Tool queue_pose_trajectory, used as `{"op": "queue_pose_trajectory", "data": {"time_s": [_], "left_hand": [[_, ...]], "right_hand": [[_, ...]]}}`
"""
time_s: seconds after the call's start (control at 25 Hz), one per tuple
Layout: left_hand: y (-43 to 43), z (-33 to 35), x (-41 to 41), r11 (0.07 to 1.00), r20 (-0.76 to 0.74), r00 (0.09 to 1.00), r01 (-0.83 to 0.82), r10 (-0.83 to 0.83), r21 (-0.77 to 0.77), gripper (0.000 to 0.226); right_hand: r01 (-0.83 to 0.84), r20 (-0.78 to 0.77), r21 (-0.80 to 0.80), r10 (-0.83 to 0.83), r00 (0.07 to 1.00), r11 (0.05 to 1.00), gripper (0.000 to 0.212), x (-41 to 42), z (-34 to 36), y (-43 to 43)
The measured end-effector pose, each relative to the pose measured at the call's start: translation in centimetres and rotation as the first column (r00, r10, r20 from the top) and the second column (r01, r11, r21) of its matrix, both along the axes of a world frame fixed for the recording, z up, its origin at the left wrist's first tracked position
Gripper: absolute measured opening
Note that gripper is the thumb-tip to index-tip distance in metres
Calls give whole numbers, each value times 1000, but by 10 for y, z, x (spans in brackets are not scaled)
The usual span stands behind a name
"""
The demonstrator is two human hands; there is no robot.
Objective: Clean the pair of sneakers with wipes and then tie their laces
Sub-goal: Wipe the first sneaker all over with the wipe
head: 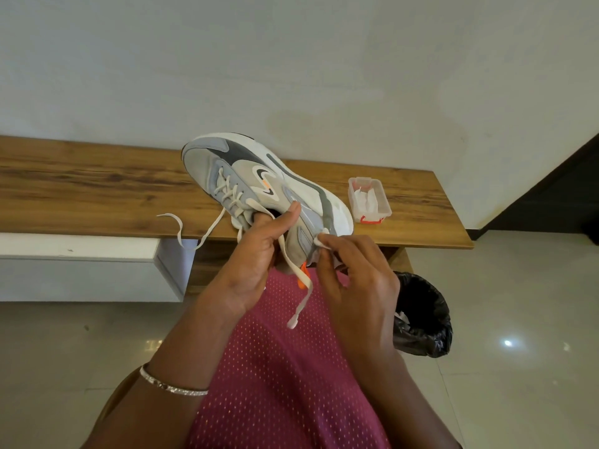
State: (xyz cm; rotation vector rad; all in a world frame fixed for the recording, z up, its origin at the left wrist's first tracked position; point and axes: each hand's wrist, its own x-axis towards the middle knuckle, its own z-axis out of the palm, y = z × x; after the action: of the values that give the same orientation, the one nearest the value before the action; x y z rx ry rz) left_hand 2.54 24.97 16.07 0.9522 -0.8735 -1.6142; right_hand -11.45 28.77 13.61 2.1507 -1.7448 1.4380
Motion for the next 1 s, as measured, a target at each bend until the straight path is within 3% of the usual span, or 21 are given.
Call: {"op": "queue_pose_trajectory", "data": {"time_s": [0.2, 0.52, 0.8, 1.0], "left_hand": [[-2, -14, -6, 999, 123, 992, 37, -36, -9, 67], [-1, -26, -9, 998, 130, 991, -26, 33, -54, 81], [-1, -26, -16, 998, 135, 990, 37, -30, -47, 75], [-2, -22, -13, 999, 132, 990, -43, 44, -14, 63]], "right_hand": [[61, -14, 7, -61, 998, 998, 16, 2, 18, -26], [23, -92, 66, -17, 996, 998, 7, 3, 19, -4], [106, -79, 17, -105, 991, 994, 11, 3, 20, -22], [77, 7, 14, -78, 997, 997, 13, -7, 21, -38]]}}
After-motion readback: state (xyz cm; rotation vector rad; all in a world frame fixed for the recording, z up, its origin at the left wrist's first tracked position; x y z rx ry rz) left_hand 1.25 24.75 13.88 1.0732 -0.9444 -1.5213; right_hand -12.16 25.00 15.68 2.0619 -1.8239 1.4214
